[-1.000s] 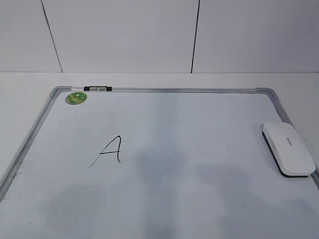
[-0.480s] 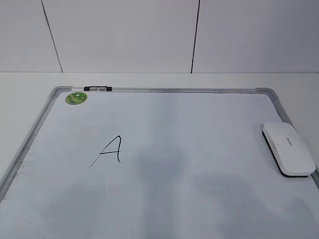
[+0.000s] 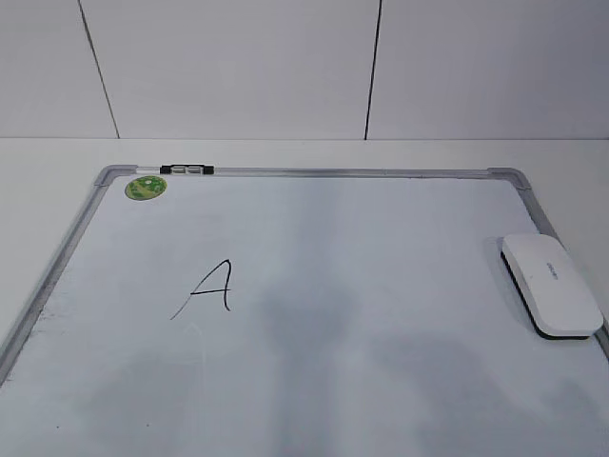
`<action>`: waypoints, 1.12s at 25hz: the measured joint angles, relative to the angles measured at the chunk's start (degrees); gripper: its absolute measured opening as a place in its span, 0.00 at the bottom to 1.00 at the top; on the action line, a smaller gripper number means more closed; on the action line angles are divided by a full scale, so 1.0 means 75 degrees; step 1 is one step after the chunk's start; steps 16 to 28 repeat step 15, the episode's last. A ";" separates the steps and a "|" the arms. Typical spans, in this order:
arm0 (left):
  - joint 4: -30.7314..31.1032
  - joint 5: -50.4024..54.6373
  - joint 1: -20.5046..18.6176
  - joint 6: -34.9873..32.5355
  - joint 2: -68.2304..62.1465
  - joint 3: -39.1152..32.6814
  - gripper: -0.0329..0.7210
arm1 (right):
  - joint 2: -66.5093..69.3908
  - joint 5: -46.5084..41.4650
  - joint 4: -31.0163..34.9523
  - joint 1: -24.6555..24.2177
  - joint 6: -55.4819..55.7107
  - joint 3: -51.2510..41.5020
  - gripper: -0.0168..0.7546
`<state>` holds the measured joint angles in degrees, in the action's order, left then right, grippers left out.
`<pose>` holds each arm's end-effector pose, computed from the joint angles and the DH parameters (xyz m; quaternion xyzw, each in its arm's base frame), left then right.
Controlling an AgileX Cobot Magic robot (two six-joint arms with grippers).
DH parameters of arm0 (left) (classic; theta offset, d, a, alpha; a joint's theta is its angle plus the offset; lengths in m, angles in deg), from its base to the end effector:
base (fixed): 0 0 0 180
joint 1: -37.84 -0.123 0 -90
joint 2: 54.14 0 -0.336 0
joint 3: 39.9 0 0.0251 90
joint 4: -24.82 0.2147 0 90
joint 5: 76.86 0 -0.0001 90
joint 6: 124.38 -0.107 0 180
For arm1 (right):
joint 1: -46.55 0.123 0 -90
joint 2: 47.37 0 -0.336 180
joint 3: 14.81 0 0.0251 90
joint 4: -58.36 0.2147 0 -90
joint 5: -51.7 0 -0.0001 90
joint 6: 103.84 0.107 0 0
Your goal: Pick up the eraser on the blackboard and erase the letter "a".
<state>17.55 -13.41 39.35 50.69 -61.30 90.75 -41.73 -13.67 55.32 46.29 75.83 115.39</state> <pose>-0.0762 -0.0101 0.2514 0.0524 0.8625 -0.0484 0.5010 -0.0801 -0.0048 0.2437 0.0018 0.8692 -0.0290 0.4935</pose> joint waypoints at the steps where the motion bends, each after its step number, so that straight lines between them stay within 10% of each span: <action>1: 0.0000 0.0000 0.0000 0.0000 0.0000 0.0000 0.54 | 0.0000 0.0000 0.0000 0.0000 0.0000 0.0000 0.79; 28: -0.0015 0.0000 0.0000 0.0000 0.0000 0.0000 0.54 | 0.0000 0.0000 0.0000 0.0000 0.0000 0.0000 0.79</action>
